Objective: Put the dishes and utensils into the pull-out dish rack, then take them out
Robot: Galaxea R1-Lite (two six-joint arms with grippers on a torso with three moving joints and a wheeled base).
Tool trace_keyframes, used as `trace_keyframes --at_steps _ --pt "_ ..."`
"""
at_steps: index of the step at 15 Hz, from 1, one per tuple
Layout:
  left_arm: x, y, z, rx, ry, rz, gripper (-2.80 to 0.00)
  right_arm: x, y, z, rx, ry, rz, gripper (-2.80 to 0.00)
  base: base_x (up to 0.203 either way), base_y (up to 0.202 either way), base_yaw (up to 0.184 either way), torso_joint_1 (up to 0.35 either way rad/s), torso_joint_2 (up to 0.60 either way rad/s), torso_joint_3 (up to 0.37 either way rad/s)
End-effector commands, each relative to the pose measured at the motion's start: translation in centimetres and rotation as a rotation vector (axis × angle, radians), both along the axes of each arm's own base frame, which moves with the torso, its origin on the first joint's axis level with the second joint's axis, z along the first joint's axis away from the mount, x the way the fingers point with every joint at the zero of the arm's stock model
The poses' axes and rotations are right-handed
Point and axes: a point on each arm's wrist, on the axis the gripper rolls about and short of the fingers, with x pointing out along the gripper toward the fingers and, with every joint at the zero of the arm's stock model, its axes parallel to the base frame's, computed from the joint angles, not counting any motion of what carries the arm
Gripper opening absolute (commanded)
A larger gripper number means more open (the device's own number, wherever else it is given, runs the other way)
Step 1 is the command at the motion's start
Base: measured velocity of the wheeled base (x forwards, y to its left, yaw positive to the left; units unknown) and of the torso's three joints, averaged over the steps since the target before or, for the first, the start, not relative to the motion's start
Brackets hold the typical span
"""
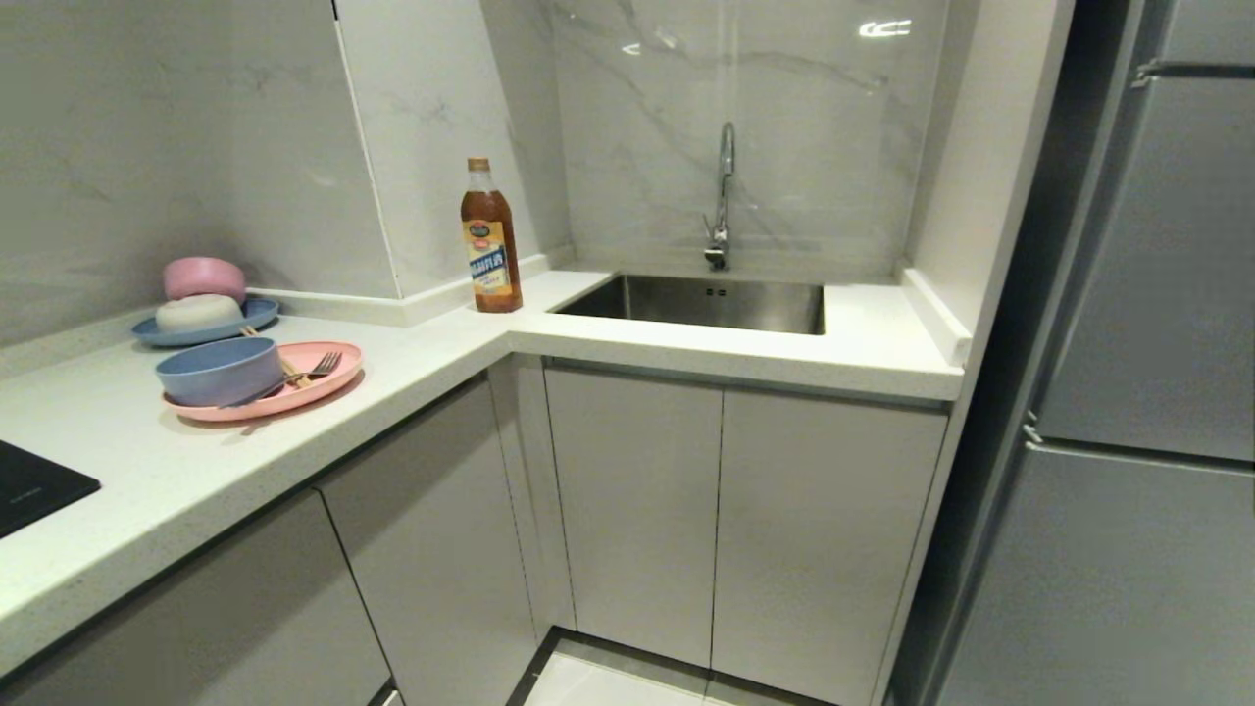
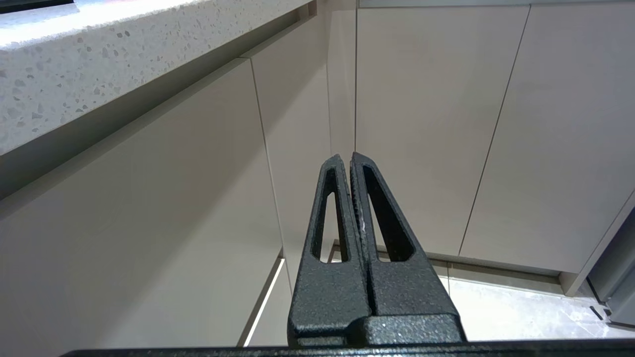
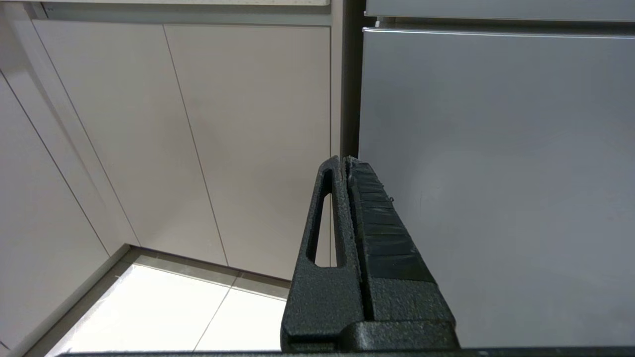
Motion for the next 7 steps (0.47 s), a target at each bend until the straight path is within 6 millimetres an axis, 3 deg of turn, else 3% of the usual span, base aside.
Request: trace_keyframes --at_steps 1,7 --pt "0.00 0.00 -0.01 0.001 0.001 -0.001 -2.80 0.01 0.00 -0.04 0.001 0.001 0.001 -2.80 0.000 0.000 0.000 0.000 0.00 0.000" --pt "0.00 0.00 0.00 0.001 0.000 0.000 -2.80 0.01 -0.01 -0.04 0.013 0.001 -0.002 -2.80 0.000 0.000 0.000 0.000 0.00 0.000"
